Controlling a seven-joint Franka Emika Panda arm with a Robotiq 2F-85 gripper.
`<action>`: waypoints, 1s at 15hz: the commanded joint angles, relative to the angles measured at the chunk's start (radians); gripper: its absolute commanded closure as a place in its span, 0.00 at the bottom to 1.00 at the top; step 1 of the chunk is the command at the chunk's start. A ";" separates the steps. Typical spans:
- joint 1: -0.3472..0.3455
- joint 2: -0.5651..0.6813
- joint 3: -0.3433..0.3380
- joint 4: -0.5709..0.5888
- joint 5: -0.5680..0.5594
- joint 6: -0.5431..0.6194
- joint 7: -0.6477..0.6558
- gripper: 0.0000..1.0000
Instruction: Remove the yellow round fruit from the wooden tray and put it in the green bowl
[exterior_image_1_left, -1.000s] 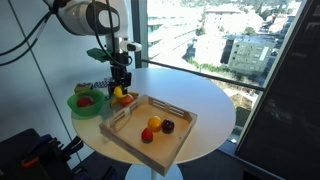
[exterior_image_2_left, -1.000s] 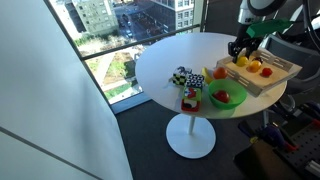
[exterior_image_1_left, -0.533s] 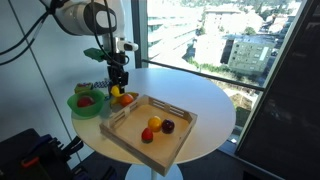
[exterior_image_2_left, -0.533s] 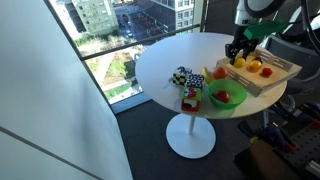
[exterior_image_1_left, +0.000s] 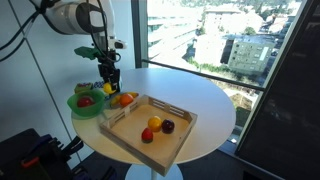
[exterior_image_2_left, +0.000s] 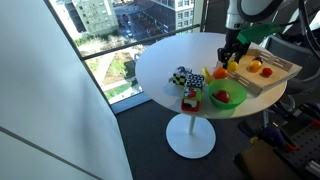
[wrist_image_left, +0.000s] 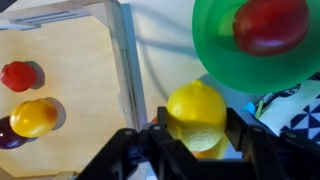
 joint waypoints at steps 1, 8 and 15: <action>0.020 -0.012 0.024 -0.001 -0.015 -0.011 -0.013 0.66; 0.056 -0.024 0.063 -0.027 -0.010 -0.009 -0.038 0.66; 0.060 -0.044 0.079 -0.071 0.005 -0.018 -0.072 0.66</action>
